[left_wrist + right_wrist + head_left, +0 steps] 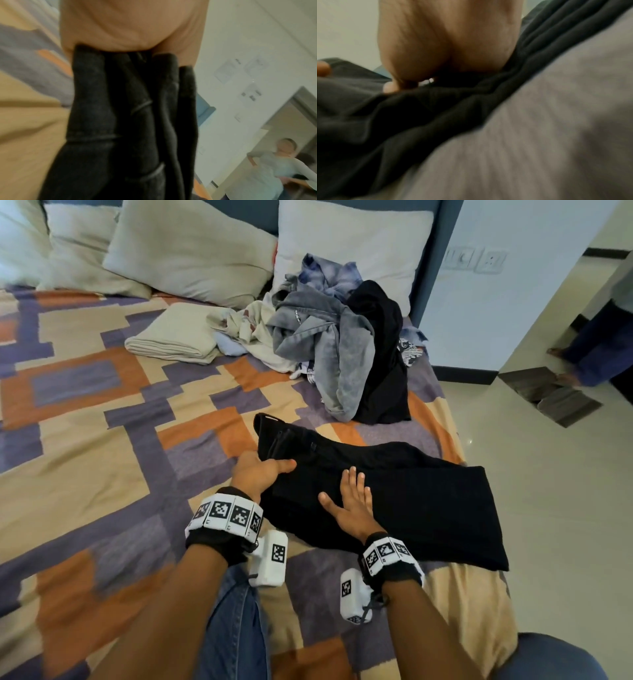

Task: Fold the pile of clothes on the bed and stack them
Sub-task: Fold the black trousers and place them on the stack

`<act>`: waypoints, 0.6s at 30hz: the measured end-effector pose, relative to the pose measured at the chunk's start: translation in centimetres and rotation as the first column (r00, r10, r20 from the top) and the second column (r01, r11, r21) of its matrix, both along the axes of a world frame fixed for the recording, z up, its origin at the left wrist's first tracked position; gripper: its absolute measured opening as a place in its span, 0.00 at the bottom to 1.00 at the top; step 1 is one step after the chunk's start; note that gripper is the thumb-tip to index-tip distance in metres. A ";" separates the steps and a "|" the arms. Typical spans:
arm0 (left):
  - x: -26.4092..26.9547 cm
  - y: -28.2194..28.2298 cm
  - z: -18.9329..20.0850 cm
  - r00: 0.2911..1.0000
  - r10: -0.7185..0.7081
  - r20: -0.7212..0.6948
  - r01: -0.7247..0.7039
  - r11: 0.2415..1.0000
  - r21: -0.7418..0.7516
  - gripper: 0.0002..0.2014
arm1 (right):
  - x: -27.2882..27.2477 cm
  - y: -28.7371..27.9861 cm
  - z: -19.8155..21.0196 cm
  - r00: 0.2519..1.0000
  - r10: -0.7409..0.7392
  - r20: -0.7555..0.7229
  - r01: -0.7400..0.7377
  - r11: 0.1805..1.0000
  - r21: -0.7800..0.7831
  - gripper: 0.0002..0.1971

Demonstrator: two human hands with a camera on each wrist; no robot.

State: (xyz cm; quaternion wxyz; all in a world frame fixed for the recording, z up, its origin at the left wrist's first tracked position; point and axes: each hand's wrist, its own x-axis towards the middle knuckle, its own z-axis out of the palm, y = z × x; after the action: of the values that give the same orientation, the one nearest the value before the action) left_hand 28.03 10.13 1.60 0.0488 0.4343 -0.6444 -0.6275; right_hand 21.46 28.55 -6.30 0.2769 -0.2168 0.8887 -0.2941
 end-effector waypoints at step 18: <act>-4.0 19.5 1.9 0.656 -0.748 -0.102 0.598 0.598 -0.534 0.25 | -3.4 19.5 7.7 0.602 -0.272 0.751 0.799 0.204 -0.566 0.30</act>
State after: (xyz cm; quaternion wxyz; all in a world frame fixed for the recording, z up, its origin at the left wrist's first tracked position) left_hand 24.02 29.65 3.46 0.0073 0.0239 -0.8719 -0.4891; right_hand 18.08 48.02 1.42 0.2117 0.0990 0.5079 -0.8291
